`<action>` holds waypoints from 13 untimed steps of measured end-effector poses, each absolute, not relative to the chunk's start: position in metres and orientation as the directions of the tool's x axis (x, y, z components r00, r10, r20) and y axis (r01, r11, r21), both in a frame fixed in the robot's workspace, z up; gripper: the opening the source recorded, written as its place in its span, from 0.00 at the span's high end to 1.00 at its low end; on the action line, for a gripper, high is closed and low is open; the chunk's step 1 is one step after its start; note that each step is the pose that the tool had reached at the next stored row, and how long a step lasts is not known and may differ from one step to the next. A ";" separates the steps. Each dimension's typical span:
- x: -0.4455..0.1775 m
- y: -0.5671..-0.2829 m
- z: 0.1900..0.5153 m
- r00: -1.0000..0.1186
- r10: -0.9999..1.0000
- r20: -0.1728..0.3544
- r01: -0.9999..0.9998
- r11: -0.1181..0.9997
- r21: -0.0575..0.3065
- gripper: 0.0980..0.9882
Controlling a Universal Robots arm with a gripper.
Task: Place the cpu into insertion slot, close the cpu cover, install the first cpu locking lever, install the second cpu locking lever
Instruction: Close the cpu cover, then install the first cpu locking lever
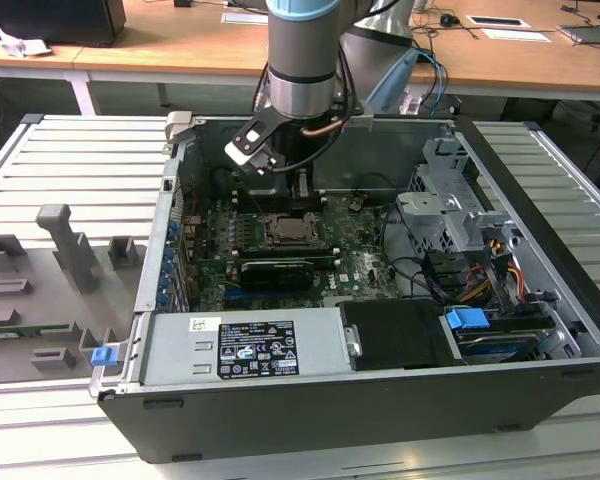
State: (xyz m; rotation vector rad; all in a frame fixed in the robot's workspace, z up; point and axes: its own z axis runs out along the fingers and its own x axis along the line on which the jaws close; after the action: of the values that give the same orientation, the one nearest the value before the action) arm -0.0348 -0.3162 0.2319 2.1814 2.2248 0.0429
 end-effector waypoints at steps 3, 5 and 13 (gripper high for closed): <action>-0.038 -0.316 0.232 -0.020 1.000 0.001 0.999 0.020 0.037 0.99; -0.039 -0.316 0.231 -0.020 1.000 0.001 0.999 0.020 0.037 0.99; -0.041 -0.316 0.234 -0.020 1.000 -0.007 0.999 0.020 0.037 0.99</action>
State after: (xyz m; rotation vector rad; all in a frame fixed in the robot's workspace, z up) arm -0.0412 -0.3162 0.2341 2.1773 2.2208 0.0333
